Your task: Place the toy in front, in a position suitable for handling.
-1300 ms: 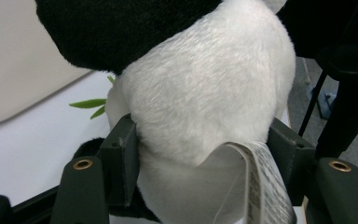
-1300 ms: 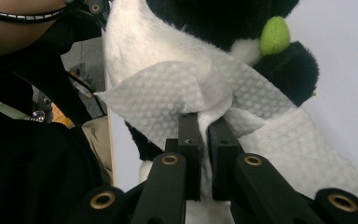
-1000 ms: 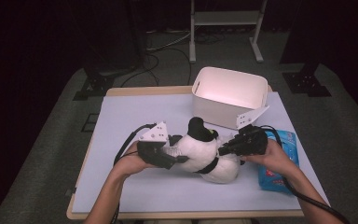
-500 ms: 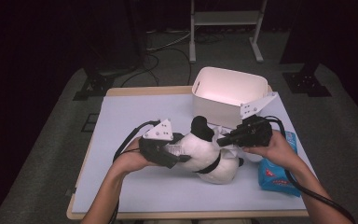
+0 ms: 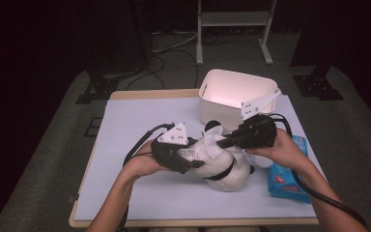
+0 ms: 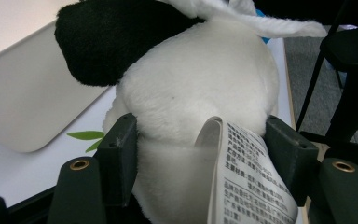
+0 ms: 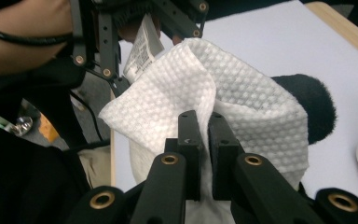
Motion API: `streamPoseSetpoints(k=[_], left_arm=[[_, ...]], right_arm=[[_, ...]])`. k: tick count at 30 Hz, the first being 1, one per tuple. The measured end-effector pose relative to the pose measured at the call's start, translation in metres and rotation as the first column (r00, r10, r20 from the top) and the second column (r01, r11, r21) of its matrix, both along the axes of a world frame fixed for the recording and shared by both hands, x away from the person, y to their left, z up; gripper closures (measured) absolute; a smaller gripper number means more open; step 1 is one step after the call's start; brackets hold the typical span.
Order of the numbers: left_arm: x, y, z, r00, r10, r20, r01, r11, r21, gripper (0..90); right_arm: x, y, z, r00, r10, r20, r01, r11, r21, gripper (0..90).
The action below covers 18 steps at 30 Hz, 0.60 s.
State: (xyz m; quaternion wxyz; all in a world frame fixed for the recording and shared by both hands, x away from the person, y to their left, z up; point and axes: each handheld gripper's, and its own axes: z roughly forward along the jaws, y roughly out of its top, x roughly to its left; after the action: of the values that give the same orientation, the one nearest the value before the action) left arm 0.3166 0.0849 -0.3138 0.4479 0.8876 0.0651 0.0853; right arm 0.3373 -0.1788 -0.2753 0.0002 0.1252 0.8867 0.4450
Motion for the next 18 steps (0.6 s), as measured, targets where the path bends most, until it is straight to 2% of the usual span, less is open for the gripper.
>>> streamPoseSetpoints(k=[5, 8, 10, 13, 15, 18], left_arm=[[0.0, -0.005, -0.001, 1.0, -0.009, -0.001, 0.009, 0.9999, -0.006, 34.6], [0.0, -0.007, 0.0, 1.0, -0.008, 0.003, 0.008, 0.9999, -0.008, 34.7], [0.0, -0.009, 0.001, 0.9999, -0.012, 0.004, 0.012, 0.9999, -0.009, 34.7], [0.0, -0.012, 0.002, 0.9998, -0.017, 0.008, 0.017, 0.9998, -0.008, 34.6], [0.001, -0.013, 0.003, 0.9998, -0.017, 0.006, 0.017, 0.9998, -0.009, 34.6], [0.002, -0.014, 0.002, 0.9997, -0.022, 0.007, 0.022, 0.9997, -0.013, 33.8]], right_arm=[[-0.003, -0.002, -0.002, 0.9999, -0.01, 0.012, 0.01, 0.999, -0.05, 85.4], [-0.004, -0.003, 0.0, 0.9997, -0.014, 0.021, 0.015, 0.998, -0.053, 85.3], [-0.005, -0.003, 0.002, 0.9998, -0.009, 0.017, 0.009, 0.999, -0.039, 85.3], [-0.005, -0.001, 0.004, 0.9993, -0.001, 0.036, 0.002, 1.0, -0.027, 85.3], [-0.005, 0.0, 0.005, 0.9992, -0.003, 0.04, 0.005, 0.999, -0.033, 85.3], [-0.003, -0.003, 0.001, 0.9997, -0.007, 0.022, 0.008, 0.999, -0.037, 85.6]])
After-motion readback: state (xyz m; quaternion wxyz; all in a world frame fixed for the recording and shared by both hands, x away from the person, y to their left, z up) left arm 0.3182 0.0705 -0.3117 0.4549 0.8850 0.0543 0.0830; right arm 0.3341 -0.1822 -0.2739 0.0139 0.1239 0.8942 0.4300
